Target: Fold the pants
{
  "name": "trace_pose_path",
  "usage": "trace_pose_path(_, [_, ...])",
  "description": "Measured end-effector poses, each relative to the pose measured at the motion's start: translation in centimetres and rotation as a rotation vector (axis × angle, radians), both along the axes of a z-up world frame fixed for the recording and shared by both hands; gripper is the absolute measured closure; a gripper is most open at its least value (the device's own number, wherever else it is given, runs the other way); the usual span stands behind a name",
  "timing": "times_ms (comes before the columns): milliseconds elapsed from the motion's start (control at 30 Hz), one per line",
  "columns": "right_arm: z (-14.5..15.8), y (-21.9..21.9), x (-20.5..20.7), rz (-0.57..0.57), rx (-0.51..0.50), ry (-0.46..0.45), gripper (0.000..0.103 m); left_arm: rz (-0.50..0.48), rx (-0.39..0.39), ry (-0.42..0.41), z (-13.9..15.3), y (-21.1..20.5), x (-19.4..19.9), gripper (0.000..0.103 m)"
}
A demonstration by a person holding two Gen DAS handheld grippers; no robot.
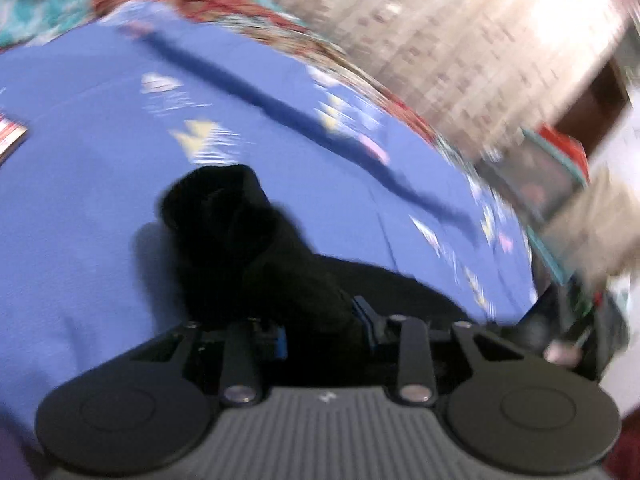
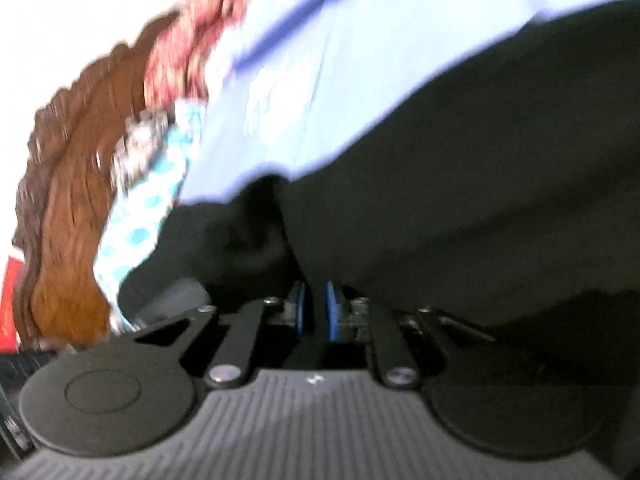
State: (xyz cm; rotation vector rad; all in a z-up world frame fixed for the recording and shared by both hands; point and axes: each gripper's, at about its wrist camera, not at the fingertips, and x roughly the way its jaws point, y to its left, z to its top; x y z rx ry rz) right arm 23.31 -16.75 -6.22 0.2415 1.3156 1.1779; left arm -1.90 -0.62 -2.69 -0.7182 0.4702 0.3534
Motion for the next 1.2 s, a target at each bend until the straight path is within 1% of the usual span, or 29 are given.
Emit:
trace_pose_path(100, [1.9, -3.5, 2.1, -0.088, 0.044, -0.05, 0.087, -0.104, 0.121, 0.051, 0.2, -3.3, 2.9, 0.073])
trace_pose_path(133, [2.4, -4.6, 2.6, -0.11, 0.053, -0.066, 0.087, -0.15, 0.154, 0.066, 0.1, -4.6, 3.9, 0.074])
trace_pose_path(167, [2.6, -5.6, 3.0, -0.124, 0.057, -0.075, 0.087, -0.221, 0.172, 0.079, -0.2, -5.9, 5.1, 0.075])
trace_pose_path(200, [2.8, -6.5, 3.3, -0.137, 0.057, -0.084, 0.086, -0.262, 0.196, 0.112, -0.7, -7.1, 6.1, 0.072])
trace_pose_path(233, [3.0, -7.2, 3.5, -0.147, 0.055, -0.094, 0.086, -0.293, 0.25, 0.16, -1.2, -8.6, 7.1, 0.07])
trace_pose_path(267, [3.0, -7.9, 3.7, -0.157, 0.049, -0.107, 0.082, -0.315, 0.307, 0.201, -1.7, -10.0, 7.8, 0.065])
trace_pose_path(300, [3.0, -8.3, 3.7, -0.166, 0.041, -0.117, 0.075, -0.329, 0.36, 0.225, -1.8, -11.1, 8.1, 0.055])
trace_pose_path(333, [2.8, -8.6, 3.8, -0.175, 0.031, -0.126, 0.07, -0.34, 0.397, 0.229, -1.6, -11.9, 8.1, 0.05])
trace_pose_path(367, [2.8, -8.8, 3.8, -0.182, 0.026, -0.132, 0.063, -0.352, 0.413, 0.221, -1.2, -12.4, 7.8, 0.042])
trace_pose_path(400, [2.6, -8.5, 3.7, -0.186, 0.027, -0.138, 0.059, -0.367, 0.415, 0.204, -0.6, -12.6, 7.2, 0.039])
trace_pose_path(433, [2.6, -8.6, 3.6, -0.185, 0.031, -0.142, 0.058, -0.381, 0.411, 0.187, 0.0, -12.6, 6.5, 0.038])
trace_pose_path(500, [2.8, -8.4, 3.6, -0.175, 0.042, -0.147, 0.054, -0.409, 0.376, 0.129, 1.4, -12.1, 4.2, 0.037])
trace_pose_path(533, [2.9, -8.0, 3.4, -0.167, 0.049, -0.154, 0.053, -0.405, 0.361, 0.103, 1.8, -12.0, 3.3, 0.035])
trace_pose_path(567, [3.1, -7.5, 3.1, -0.151, 0.057, -0.168, 0.053, -0.391, 0.346, 0.078, 2.4, -11.6, 2.1, 0.031])
trace_pose_path(667, [4.0, -5.7, 1.9, -0.068, 0.09, -0.217, 0.053, -0.309, 0.285, 0.025, 3.5, -9.4, -1.4, 0.03])
trace_pose_path(733, [4.4, -4.4, 0.5, 0.008, 0.111, -0.241, 0.052, -0.234, 0.232, 0.002, 3.7, -7.6, -3.4, 0.03])
trace_pose_path(767, [4.4, -3.6, -0.2, 0.048, 0.114, -0.251, 0.049, -0.192, 0.212, -0.001, 3.8, -6.9, -4.2, 0.03])
trace_pose_path(800, [4.2, -2.7, -1.0, 0.087, 0.109, -0.254, 0.044, -0.153, 0.194, 0.0, 3.7, -6.1, -4.9, 0.03])
trace_pose_path(867, [3.2, -0.7, -2.5, 0.156, 0.056, -0.257, 0.041, -0.092, 0.155, 0.009, 3.4, -4.9, -5.8, 0.03])
trace_pose_path(900, [2.5, 0.4, -2.9, 0.175, 0.019, -0.253, 0.044, -0.073, 0.138, 0.016, 3.3, -4.3, -5.8, 0.03])
trace_pose_path(933, [1.6, 1.2, -3.2, 0.196, -0.008, -0.24, 0.054, -0.06, 0.126, 0.021, 3.2, -4.0, -5.9, 0.03])
trace_pose_path(967, [1.0, 1.7, -3.4, 0.214, -0.013, -0.223, 0.092, -0.052, 0.123, 0.023, 3.2, -3.9, -6.0, 0.03])
trace_pose_path(1000, [1.0, 2.0, -3.4, 0.22, -0.012, -0.207, 0.095, -0.047, 0.126, 0.022, 3.2, -3.9, -6.1, 0.03])
trace_pose_path(1033, [1.4, 1.8, -3.3, 0.209, 0.001, -0.217, 0.095, -0.049, 0.133, 0.018, 3.3, -4.1, -6.1, 0.03])
trace_pose_path(1133, [4.8, 0.3, -2.8, 0.192, 0.069, -0.342, 0.095, -0.08, 0.141, -0.001, 3.5, -4.5, -5.4, 0.03])
trace_pose_path(1200, [6.4, -1.4, -2.2, 0.199, 0.085, -0.39, 0.095, -0.102, 0.12, -0.029, 3.4, -4.6, -4.8, 0.03])
